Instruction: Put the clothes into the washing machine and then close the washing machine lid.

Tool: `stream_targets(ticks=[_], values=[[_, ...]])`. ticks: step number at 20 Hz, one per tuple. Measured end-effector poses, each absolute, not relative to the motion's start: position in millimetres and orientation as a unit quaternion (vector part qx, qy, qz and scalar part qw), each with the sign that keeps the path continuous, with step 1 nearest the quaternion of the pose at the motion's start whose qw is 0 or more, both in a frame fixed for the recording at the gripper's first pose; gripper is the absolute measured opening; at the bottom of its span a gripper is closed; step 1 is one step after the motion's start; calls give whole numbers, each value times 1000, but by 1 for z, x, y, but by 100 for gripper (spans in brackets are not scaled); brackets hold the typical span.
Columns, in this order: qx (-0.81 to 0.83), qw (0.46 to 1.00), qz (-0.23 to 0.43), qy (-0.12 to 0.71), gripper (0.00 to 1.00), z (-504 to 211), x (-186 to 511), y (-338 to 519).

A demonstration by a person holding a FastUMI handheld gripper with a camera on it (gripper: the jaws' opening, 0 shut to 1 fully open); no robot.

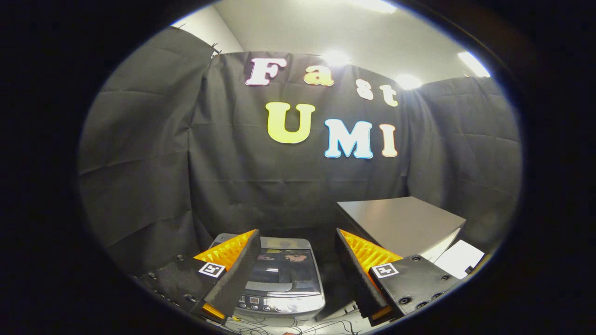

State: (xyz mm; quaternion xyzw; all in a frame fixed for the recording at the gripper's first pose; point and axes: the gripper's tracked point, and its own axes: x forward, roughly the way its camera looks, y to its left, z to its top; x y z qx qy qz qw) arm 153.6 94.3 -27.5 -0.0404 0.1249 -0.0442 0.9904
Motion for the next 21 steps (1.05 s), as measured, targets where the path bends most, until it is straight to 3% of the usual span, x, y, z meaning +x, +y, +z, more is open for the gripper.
stream_targets(ticks=[21], values=[[-44,995,-8,88,98,-16,-4,35]])
